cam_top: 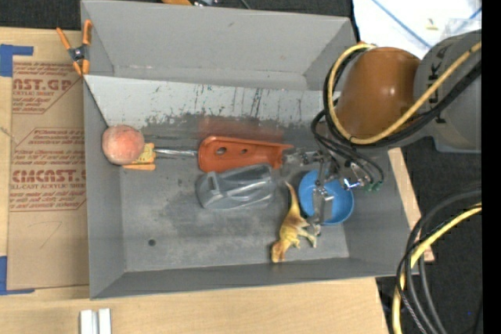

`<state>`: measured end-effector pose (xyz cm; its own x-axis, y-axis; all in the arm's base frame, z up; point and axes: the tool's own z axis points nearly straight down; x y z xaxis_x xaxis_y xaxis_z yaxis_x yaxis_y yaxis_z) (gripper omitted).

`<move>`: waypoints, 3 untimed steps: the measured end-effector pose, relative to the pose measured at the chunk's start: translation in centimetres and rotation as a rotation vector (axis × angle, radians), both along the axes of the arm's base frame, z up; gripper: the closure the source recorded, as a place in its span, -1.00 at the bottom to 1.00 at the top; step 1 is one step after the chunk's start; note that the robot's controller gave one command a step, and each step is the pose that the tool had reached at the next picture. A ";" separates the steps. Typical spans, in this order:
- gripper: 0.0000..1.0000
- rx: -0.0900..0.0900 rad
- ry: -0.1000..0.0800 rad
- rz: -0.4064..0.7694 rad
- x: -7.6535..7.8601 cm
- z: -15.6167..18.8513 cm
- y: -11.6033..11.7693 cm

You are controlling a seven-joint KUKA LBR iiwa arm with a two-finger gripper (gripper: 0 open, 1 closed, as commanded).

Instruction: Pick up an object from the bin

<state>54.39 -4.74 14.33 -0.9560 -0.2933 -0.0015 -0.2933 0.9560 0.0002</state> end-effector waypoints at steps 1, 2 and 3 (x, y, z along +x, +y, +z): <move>-1.00 0.000 -0.008 0.003 -0.5 -1.2 -0.1; -1.00 -0.001 -0.005 -0.032 -1.4 -3.2 1.5; -1.00 -0.001 -0.006 0.341 -2.4 -6.0 -0.7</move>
Offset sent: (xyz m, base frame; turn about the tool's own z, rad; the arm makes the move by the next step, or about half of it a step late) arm -0.0143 0.0159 -0.0315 0.0291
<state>51.97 -5.42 8.34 -0.8027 -0.5963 -0.0066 -0.5963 0.8028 -0.0036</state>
